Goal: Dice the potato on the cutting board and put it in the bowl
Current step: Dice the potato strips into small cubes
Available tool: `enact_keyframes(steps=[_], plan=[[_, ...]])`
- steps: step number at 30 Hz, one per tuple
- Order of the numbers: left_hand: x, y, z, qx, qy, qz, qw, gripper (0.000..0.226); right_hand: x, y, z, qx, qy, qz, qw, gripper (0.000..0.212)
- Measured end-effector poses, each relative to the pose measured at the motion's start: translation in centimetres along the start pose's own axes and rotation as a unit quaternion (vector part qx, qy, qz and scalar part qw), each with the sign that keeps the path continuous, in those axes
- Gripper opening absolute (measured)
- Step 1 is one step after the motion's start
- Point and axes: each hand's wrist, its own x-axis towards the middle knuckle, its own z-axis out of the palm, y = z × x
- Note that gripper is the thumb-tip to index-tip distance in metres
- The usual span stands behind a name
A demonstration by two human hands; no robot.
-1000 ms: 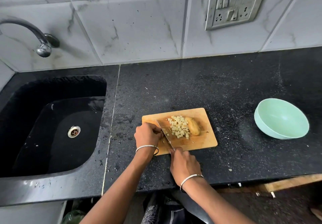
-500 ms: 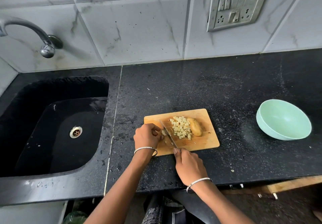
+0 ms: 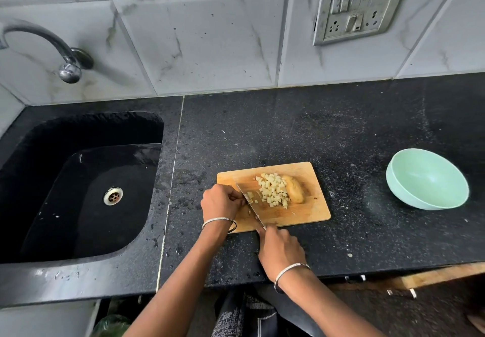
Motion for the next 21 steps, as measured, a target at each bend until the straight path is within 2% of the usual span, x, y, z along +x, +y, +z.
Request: enact_keyframes(steps=[2,6,9,13,17,21], plan=[[0.0,-0.1,0.1,-0.007,-0.002,0.001,1.000,0.010,0.2,0.2,0.0,0.009,-0.007,0.000,1.000,0.041],[0.1,-0.3,0.2,-0.017,0.000,-0.004,1.000,0.008,1.7,2.0,-0.6,0.154,-0.071,0.011,0.985,0.051],[0.2,-0.3,0.3,-0.011,0.001,0.000,1.000,0.007,1.7,2.6,-1.3,0.210,-0.056,0.000,0.976,0.054],[0.0,0.1,0.6,0.010,0.009,0.053,0.998,0.015,1.9,3.2,-1.3,0.177,-0.010,-0.002,0.984,0.053],[0.3,0.9,1.1,0.047,-0.019,0.124,0.991,0.025,1.8,3.7,-1.1,0.154,0.004,0.006,0.988,0.049],[0.8,1.3,1.5,0.075,-0.021,0.140,0.987,0.014,1.9,4.2,-1.2,0.161,0.009,-0.001,0.987,0.052]])
